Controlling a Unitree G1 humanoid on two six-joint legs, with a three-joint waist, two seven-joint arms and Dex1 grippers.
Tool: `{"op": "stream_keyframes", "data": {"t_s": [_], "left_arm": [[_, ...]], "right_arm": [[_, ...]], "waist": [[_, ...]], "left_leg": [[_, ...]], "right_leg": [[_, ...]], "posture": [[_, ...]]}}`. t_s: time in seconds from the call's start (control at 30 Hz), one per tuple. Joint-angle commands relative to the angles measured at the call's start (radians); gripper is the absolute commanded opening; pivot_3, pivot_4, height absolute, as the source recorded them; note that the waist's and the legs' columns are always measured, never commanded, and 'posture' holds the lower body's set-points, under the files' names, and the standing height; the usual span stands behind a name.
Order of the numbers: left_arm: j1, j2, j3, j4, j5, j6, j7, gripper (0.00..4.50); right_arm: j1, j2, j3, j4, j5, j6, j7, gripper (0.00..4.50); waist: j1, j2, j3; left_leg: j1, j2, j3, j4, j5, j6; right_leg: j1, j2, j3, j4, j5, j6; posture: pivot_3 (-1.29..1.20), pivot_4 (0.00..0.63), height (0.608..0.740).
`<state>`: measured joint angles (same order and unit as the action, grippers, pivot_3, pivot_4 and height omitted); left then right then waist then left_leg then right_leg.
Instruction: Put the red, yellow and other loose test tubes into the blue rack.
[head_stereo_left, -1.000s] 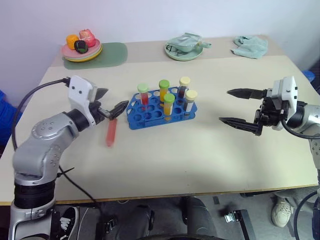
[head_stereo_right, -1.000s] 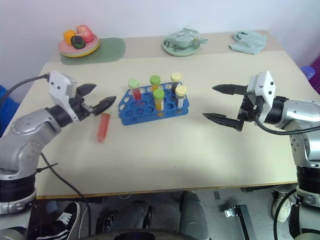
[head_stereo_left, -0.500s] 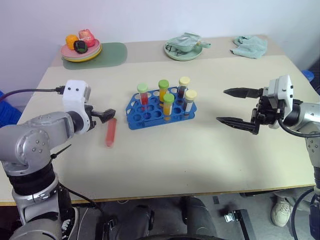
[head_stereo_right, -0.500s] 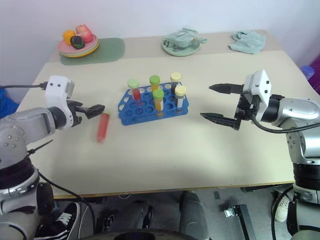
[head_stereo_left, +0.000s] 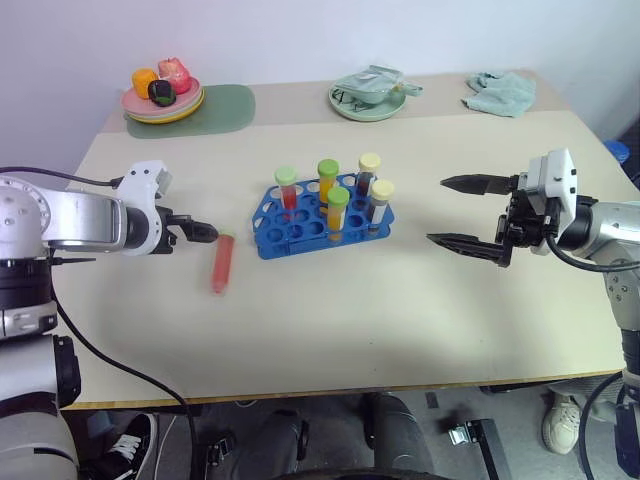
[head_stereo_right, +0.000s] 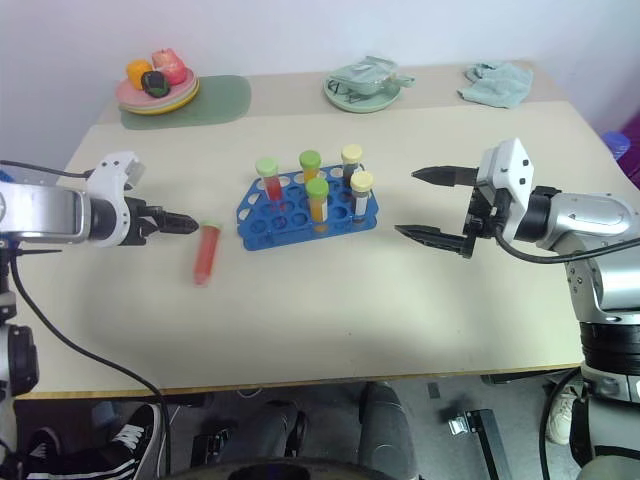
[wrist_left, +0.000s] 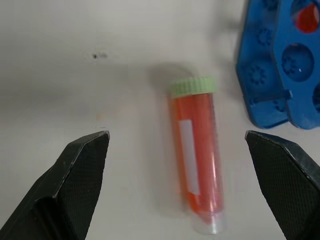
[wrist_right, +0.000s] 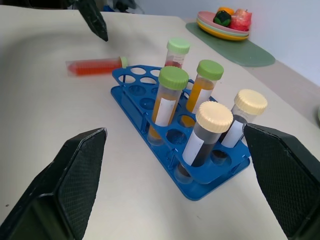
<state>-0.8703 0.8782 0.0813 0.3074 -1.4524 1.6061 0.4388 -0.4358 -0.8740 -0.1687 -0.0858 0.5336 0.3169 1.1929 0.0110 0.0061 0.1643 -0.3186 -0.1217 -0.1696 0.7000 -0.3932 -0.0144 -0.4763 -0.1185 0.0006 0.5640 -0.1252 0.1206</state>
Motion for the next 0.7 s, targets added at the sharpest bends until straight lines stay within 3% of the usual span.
{"op": "stream_keyframes", "data": {"t_s": [0.03,0.37,0.7], "left_arm": [[-0.068,0.007,-0.044,0.085,-0.016,0.008,0.079,4.46],[-0.243,-0.074,-0.191,0.284,0.104,0.008,0.048,4.46],[-0.219,-0.096,-0.197,0.332,0.064,0.008,0.128,4.46]], "right_arm": [[-0.018,0.006,-0.013,-0.016,0.006,-0.016,-0.002,4.5],[-0.027,0.019,-0.007,-0.01,0.001,-0.018,-0.005,4.5],[-0.018,0.025,-0.015,-0.016,0.002,-0.013,-0.01,4.5]], "waist": [[-0.001,0.0,0.0],[-0.005,0.0,0.0],[-0.022,0.0,0.0]], "left_leg": [[0.0,0.0,0.0,0.0,0.0,0.0],[0.0,-0.001,0.002,0.0,0.001,-0.001],[0.0,-0.001,0.001,0.0,0.001,-0.001]], "right_leg": [[0.0,0.0,0.0,0.0,0.0,0.0],[0.0,0.0,0.0,0.0,0.0,0.0],[0.0,0.0,0.0,0.0,0.0,0.0]], "posture": [[0.0,0.15,0.74],[0.0,0.15,0.74],[0.0,0.15,0.74]]}}
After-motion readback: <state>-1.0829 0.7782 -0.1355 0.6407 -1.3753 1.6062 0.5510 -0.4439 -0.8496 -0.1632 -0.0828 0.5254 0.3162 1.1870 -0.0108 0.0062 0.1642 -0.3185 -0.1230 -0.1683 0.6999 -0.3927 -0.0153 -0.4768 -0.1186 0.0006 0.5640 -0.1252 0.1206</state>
